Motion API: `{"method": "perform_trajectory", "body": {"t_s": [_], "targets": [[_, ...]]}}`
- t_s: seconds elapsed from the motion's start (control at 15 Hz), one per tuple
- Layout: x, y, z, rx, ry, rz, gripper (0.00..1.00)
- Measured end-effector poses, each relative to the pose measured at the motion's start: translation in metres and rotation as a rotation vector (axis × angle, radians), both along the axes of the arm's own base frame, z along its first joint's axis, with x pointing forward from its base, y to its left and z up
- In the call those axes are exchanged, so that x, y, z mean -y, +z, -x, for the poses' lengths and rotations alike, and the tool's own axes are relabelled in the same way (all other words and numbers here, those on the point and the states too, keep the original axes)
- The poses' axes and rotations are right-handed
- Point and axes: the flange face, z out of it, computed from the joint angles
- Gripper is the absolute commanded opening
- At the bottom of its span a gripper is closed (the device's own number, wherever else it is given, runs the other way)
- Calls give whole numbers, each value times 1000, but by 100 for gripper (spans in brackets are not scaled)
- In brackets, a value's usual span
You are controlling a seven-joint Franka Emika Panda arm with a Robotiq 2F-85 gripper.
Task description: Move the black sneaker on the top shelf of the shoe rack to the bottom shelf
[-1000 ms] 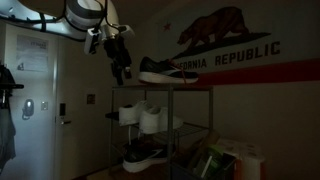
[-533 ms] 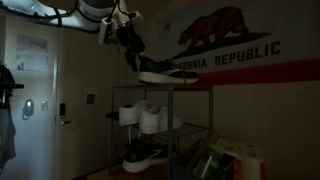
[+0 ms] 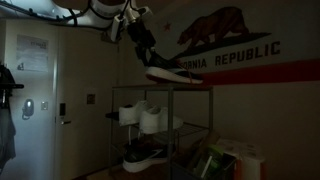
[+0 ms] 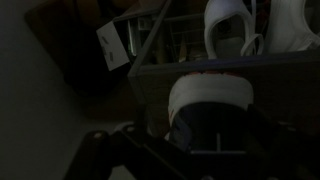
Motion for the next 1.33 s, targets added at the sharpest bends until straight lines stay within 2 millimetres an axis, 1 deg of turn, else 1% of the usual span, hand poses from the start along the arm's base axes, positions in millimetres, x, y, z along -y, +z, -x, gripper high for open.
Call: {"method": "perform_trajectory", "body": {"t_s": [0.2,0.47,0.73,1.0,1.33], "targets": [[-1,10,-5,19,-1,-2,100],[-7,21,-5,38,8,-5,100],[-7,27,-8,62,-11,-14,100],[3,21,-22,76,-69,-22,100],[14,1,-50,107,-130,-8,100]]}}
